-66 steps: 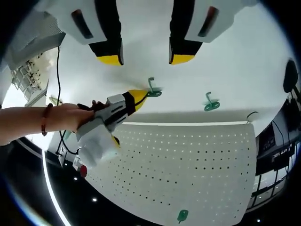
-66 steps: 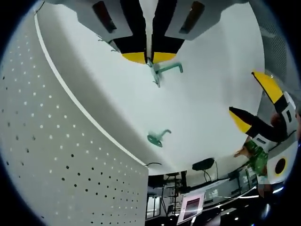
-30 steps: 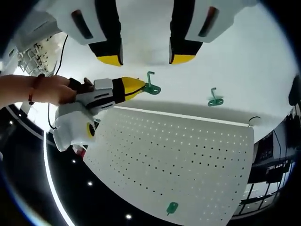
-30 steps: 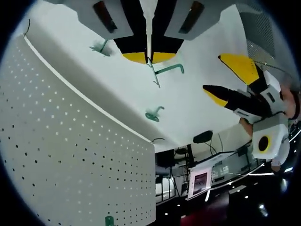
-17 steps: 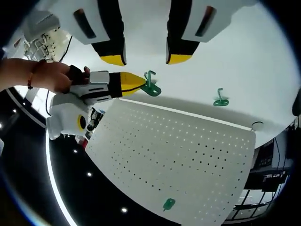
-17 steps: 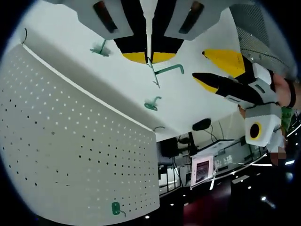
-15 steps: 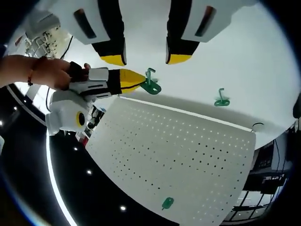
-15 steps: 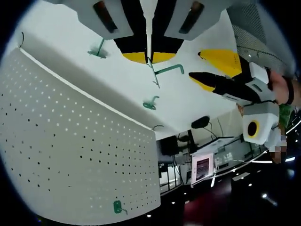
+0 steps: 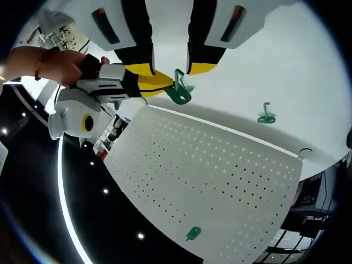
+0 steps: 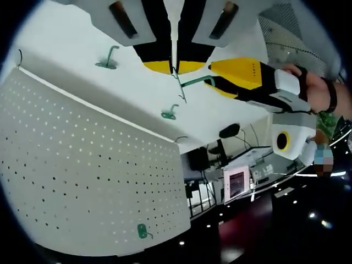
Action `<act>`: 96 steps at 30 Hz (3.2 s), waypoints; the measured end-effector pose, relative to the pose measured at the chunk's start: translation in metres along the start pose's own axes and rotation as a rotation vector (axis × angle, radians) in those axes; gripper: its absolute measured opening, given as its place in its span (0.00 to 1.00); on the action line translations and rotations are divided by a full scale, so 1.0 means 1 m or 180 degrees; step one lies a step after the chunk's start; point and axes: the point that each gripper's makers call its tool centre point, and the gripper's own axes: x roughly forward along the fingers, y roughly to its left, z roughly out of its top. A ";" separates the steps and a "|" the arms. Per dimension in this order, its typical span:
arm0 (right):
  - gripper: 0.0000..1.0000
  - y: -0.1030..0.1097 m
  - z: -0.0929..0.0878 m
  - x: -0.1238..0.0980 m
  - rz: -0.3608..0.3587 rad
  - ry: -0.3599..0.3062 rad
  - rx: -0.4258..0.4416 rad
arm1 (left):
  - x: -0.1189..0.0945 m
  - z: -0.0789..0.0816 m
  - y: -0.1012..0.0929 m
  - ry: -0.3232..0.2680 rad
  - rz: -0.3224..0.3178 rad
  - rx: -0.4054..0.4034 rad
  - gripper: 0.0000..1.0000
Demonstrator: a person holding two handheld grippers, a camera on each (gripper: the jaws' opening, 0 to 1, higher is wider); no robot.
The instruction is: Insert the hook assembly into the mounting plate slot until the hook locks in place.
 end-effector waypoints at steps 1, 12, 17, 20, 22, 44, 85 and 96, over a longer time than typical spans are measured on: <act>0.00 0.001 0.001 0.000 -0.0003 -0.0016 0.0016 | 0.000 0.001 0.000 -0.0013 0.0000 -0.0027 0.22; 0.00 0.010 0.015 -0.005 0.0059 -0.0374 0.0429 | -0.003 0.024 -0.006 -0.0360 -0.0175 -0.0353 0.10; 0.00 0.016 0.016 -0.004 0.0103 -0.0445 0.0492 | -0.002 0.027 -0.005 -0.0391 -0.0161 -0.0351 0.08; 0.00 0.017 0.016 -0.003 0.0091 -0.0462 0.0467 | -0.003 0.028 0.004 -0.0379 -0.0077 -0.0402 0.08; 0.00 0.011 0.017 -0.003 0.0004 -0.0507 0.0426 | -0.004 0.030 0.004 -0.0404 -0.0078 -0.0399 0.09; 0.00 0.030 0.026 -0.004 0.0111 -0.0617 0.0263 | -0.001 0.038 0.003 -0.0541 -0.0093 -0.0700 0.04; 0.00 0.029 0.020 -0.005 0.0046 -0.0600 0.0072 | -0.005 0.030 0.002 -0.0357 -0.0135 -0.0645 0.03; 0.07 0.028 0.025 -0.012 0.0045 -0.0655 0.0111 | 0.001 0.042 -0.010 -0.0304 -0.0150 -0.0242 0.03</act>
